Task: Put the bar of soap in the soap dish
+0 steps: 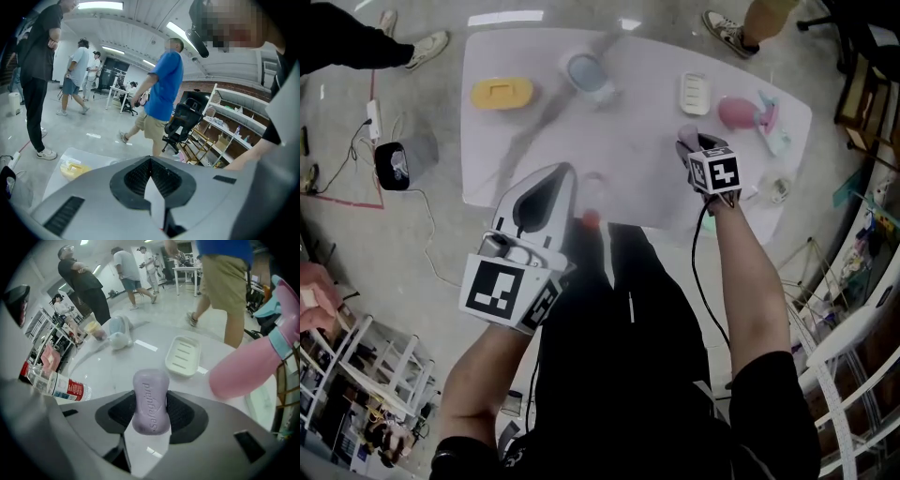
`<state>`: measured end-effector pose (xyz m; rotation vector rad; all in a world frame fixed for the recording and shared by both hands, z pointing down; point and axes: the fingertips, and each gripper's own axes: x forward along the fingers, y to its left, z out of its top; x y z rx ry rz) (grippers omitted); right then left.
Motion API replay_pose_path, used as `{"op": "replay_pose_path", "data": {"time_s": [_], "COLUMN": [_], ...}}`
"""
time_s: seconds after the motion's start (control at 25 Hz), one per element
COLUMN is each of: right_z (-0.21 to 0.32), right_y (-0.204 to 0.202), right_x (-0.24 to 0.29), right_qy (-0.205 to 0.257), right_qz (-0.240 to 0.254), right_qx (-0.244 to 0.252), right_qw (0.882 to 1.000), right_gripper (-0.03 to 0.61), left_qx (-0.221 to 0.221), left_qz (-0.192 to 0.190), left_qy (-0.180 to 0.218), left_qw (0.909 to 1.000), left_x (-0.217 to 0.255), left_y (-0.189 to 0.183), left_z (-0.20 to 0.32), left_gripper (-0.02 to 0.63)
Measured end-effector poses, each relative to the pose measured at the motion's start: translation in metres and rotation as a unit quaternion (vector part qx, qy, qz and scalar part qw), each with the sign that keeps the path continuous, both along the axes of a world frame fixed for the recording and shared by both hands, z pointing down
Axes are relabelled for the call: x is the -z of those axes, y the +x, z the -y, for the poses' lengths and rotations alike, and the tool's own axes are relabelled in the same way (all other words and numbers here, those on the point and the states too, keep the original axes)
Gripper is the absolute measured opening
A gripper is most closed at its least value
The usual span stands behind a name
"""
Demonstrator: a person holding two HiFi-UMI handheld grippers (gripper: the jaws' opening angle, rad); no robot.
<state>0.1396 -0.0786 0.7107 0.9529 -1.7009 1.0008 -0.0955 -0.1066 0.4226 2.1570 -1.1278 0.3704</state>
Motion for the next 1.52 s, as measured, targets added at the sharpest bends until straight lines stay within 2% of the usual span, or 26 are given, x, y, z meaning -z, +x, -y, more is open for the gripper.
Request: {"op": "replay_pose_path", "data": {"time_s": [0.32, 0.68, 1.0, 1.28, 1.52], "right_z": [0.038, 0.075, 0.100, 0.111, 0.107], "right_y": [0.007, 0.018, 0.022, 0.029, 0.033], "right_x": [0.004, 0.004, -0.008, -0.015, -0.056], "right_qy": [0.010, 0.019, 0.020, 0.004, -0.005], "right_qz": [0.005, 0.006, -0.012, -0.027, 0.015], "right_qx": [-0.009, -0.049, -0.054, -0.089, -0.130], "right_qw": [1.000, 0.999, 0.998, 0.996, 0.991], "right_gripper": [0.210, 0.210, 0.210, 0.210, 0.210], "left_qx": [-0.007, 0.000, 0.001, 0.010, 0.007], "left_qz": [-0.003, 0.004, 0.015, 0.010, 0.008], "left_qy": [-0.001, -0.007, -0.020, -0.028, -0.024], "left_qw": [1.0000, 1.0000, 0.9997, 0.9995, 0.9997], "left_x": [0.006, 0.007, -0.010, -0.015, -0.014], "left_y": [0.016, 0.012, 0.007, 0.006, 0.004], "left_z": [0.021, 0.031, 0.028, 0.028, 0.030], "left_gripper": [0.009, 0.009, 0.009, 0.009, 0.009]}}
